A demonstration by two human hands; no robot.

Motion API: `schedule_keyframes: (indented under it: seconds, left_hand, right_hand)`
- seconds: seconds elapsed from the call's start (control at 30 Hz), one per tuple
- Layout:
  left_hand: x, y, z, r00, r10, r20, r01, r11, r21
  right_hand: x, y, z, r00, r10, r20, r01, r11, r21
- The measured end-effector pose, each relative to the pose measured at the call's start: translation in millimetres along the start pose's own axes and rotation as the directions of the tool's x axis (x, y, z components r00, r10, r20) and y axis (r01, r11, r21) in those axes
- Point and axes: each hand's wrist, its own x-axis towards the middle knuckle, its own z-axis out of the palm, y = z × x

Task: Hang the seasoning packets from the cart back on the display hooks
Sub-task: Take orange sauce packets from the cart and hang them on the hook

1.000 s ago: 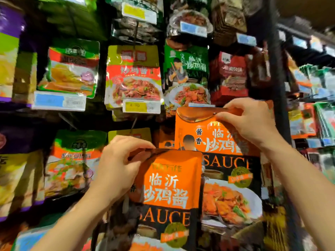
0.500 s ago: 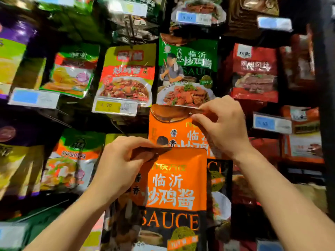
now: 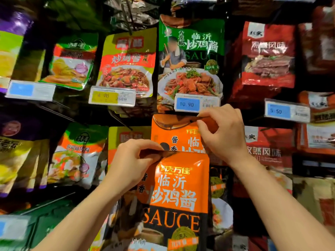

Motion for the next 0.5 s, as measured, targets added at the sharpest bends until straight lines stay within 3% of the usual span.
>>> schedule_keyframes:
  seconds: [0.13, 0.23, 0.5]
  left_hand:
    - [-1.1, -0.2, 0.0, 1.000, 0.028, -0.012, -0.028, 1.000, 0.002]
    - [-1.7, -1.7, 2.2, 0.999, 0.037, -0.036, -0.037, 0.999, -0.011]
    - [-1.9, -2.3, 1.7, 0.992, 0.078, -0.094, -0.078, 0.997, 0.002]
  right_hand:
    - [-5.7, 1.8, -7.7, 0.998, 0.059, -0.015, -0.059, 0.998, -0.013]
    - [-13.7, 1.8, -14.3, 0.976, 0.214, -0.030, -0.211, 0.974, 0.084]
    - [-7.3, 5.4, -7.3, 0.866, 0.490, 0.105, -0.494, 0.802, 0.336]
